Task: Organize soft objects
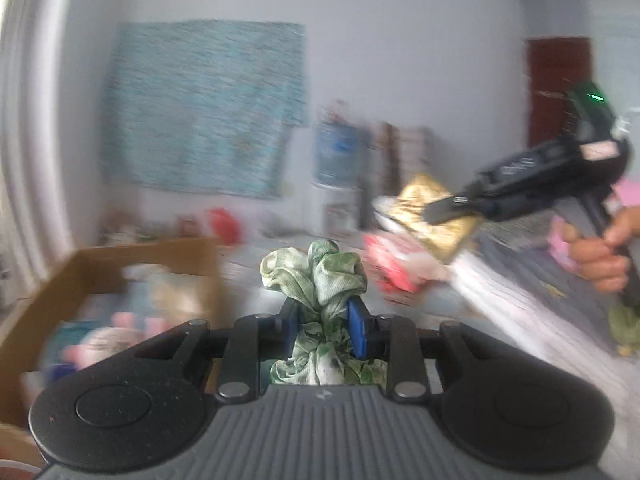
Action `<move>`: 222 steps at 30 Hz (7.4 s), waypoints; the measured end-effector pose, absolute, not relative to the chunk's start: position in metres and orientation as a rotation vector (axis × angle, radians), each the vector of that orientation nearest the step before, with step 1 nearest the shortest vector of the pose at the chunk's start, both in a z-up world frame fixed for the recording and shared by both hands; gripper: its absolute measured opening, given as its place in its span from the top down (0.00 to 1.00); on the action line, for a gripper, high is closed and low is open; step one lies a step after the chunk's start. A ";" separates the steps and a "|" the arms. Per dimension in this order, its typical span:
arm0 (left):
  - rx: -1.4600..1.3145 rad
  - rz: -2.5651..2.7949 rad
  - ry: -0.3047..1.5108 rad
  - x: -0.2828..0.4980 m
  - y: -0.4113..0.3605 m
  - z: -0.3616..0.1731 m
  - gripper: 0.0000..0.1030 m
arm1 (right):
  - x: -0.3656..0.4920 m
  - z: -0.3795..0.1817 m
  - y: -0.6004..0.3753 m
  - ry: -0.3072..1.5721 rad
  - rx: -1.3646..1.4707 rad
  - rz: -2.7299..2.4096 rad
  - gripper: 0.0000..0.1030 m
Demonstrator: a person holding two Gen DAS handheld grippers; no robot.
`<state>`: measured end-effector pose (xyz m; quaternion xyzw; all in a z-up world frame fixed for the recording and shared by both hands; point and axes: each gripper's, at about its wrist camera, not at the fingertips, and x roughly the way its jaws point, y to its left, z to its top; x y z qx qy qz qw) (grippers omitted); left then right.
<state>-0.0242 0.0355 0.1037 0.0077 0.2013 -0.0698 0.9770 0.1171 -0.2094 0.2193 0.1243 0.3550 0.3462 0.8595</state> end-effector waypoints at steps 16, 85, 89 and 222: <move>-0.131 0.149 0.495 -0.028 0.147 0.081 0.72 | 0.157 0.178 0.045 1.114 0.166 1.115 0.76; -0.391 0.215 0.487 -0.063 0.189 0.091 0.00 | 0.060 0.121 -0.048 0.800 0.596 0.885 0.06; -0.399 0.199 0.479 -0.071 0.180 0.094 0.00 | 0.056 0.104 -0.060 0.795 0.707 0.855 0.01; -0.094 0.421 0.733 -0.063 0.134 0.058 0.00 | -0.008 0.115 -0.015 0.816 -0.035 0.485 0.01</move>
